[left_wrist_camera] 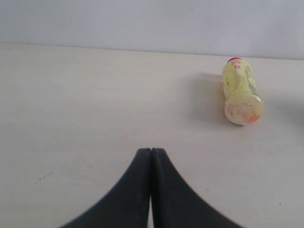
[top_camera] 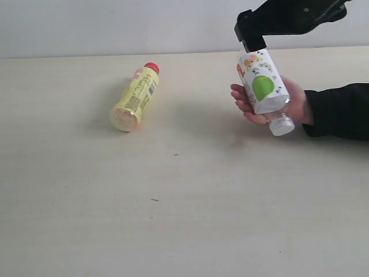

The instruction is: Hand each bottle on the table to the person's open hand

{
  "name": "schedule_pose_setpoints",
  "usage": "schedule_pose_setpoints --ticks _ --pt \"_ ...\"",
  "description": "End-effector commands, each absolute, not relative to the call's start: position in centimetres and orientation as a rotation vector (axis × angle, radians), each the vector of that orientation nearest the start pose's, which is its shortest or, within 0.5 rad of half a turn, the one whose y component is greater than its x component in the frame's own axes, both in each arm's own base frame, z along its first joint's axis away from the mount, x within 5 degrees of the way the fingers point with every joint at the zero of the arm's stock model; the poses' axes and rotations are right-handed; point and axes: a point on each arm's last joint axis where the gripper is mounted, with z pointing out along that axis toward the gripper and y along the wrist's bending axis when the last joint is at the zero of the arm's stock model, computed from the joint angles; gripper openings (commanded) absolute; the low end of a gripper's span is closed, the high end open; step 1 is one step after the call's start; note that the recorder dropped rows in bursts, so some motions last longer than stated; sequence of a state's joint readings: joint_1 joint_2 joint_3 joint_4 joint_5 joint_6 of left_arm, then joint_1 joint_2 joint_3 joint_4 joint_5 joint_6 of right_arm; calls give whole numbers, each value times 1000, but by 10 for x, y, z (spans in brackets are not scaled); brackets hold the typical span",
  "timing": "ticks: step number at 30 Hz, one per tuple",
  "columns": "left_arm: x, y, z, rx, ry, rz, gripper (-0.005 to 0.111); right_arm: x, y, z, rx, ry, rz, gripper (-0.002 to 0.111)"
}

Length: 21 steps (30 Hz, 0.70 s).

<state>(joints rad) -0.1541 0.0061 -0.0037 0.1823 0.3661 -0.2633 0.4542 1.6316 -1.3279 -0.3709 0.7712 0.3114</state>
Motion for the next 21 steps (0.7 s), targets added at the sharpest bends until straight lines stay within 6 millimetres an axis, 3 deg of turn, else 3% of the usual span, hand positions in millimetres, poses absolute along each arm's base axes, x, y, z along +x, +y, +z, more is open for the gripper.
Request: schedule_pose_setpoints --ticks 1,5,13,21 --pt "53 -3 181 17 1840 -116 2 305 132 313 -468 2531 -33 88" --pt "53 -3 181 17 1840 -116 2 286 134 310 -491 2498 135 74" --pt "53 -3 181 17 1840 -116 2 232 112 289 -402 2276 270 2" --pt "53 -3 181 17 1840 -116 2 158 77 271 -329 1975 372 0"
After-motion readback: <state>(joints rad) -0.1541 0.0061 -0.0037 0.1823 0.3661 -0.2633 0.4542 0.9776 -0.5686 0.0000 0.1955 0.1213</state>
